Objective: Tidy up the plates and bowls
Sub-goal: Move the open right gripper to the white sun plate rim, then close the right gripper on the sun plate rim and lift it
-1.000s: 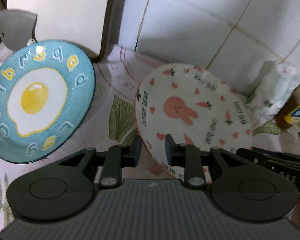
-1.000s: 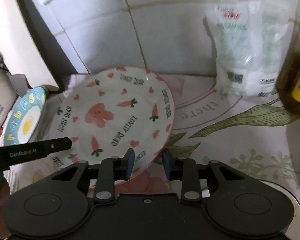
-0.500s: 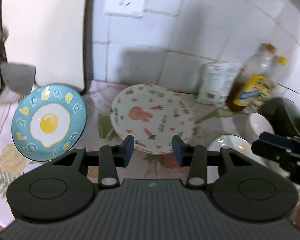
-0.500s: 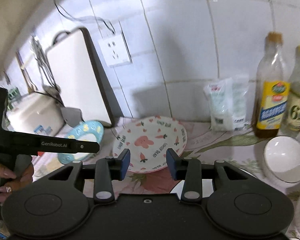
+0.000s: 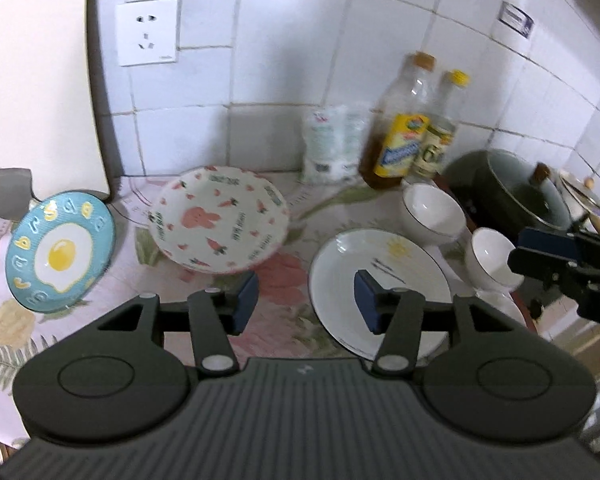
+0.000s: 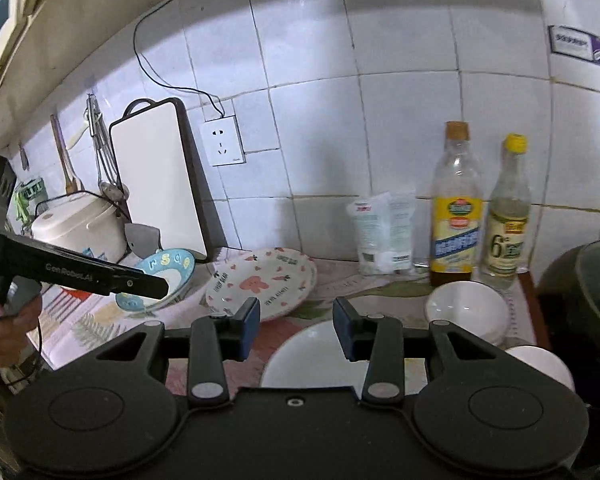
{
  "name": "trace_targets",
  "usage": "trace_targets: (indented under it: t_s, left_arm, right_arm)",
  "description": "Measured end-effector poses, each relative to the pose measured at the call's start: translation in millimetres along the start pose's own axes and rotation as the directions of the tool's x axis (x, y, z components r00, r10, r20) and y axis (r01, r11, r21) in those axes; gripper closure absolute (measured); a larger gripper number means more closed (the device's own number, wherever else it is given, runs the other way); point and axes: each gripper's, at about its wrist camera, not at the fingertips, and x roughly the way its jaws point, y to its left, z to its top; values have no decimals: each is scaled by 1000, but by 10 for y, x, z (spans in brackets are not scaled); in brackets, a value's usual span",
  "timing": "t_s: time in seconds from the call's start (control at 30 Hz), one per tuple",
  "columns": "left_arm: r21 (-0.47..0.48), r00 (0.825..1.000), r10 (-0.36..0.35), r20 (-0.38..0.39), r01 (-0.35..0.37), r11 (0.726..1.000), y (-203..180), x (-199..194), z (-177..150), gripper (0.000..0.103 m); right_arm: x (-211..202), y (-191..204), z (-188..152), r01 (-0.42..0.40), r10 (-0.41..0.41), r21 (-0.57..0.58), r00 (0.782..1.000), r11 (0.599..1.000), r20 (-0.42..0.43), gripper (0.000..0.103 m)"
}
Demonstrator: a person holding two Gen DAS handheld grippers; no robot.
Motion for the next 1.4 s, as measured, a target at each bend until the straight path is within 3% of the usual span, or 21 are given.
trace_targets:
  t_s: [0.07,0.13,0.37,0.7,0.87,1.13,1.27,1.33,1.4]
  left_arm:
    - [5,1000,-14,-16,14,1000,-90,25,-67,49]
    - [10,999,-17,-29,17,1000,-160,78,-128,48]
    - [-13,997,-24,-67,24,1000,-332,323,-298,43]
    - [-57,996,18,-82,-22,998,-440,820,-546,42]
    - [-69,995,49,-90,-55,996,-469,1098,-604,42]
    - [-96,984,111,-138,-125,987,-434,1521,-643,42]
    - [-136,980,98,-173,-122,983,-357,1638,-638,42]
    - [-145,971,102,-217,-135,980,-322,1688,-629,51]
    - [-163,969,90,-230,-130,978,-287,1716,-619,66]
  right_arm:
    - [-62,-71,-51,9,-9,3,1000,1000,-12,54]
    - [-109,-159,-97,19,-18,26,1000,999,-20,43]
    - [-36,-428,-222,21,-14,78,996,997,-93,43]
    - [480,-770,-417,39,-12,122,978,992,-210,43]
    - [788,-874,-484,61,-22,139,963,988,-267,44]
    - [1162,-921,-536,168,-132,80,932,982,-339,44]
    - [1316,-990,-565,197,-144,101,912,975,-384,45]
    - [1365,-1016,-573,189,-128,117,908,975,-399,48]
    - [1416,-1028,-573,178,-112,125,904,976,-413,52]
